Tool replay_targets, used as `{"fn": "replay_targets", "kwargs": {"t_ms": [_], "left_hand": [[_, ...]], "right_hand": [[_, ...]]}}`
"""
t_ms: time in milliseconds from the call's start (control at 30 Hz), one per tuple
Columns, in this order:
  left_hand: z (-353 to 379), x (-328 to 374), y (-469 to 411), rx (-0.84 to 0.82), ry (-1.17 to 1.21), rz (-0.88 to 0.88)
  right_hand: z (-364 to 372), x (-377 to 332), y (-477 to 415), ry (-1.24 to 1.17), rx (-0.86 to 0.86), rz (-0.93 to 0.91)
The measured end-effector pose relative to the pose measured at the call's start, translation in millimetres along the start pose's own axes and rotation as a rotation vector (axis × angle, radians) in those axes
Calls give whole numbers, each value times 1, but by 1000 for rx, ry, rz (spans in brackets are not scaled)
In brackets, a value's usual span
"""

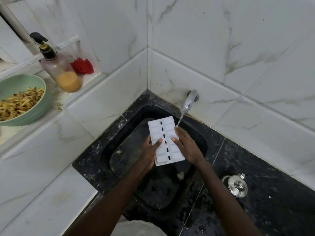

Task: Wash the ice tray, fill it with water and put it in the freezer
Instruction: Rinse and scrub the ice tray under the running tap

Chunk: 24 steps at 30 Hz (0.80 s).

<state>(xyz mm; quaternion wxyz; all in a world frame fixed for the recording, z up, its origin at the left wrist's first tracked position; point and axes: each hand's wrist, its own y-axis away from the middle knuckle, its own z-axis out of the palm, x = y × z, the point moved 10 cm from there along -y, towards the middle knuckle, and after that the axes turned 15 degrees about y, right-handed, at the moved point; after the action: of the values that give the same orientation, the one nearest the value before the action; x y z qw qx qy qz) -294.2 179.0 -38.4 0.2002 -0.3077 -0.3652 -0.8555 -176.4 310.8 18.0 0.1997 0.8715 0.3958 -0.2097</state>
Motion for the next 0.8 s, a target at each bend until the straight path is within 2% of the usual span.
{"fn": "replay_targets", "kwargs": {"t_ms": [100, 300, 433, 567, 800], "left_hand": [[12, -12, 10, -70, 25, -53], [11, -4, 10, -14, 46, -18], [1, -4, 5, 38, 56, -5], [-9, 1, -1, 87, 92, 24], [-2, 4, -3, 45, 14, 18]], "right_hand": [[-17, -10, -20, -27, 37, -11], [-11, -8, -15, -21, 33, -10], [2, 8, 12, -34, 17, 56], [6, 11, 42, -94, 33, 48], [-1, 15, 54, -88, 77, 78]]}}
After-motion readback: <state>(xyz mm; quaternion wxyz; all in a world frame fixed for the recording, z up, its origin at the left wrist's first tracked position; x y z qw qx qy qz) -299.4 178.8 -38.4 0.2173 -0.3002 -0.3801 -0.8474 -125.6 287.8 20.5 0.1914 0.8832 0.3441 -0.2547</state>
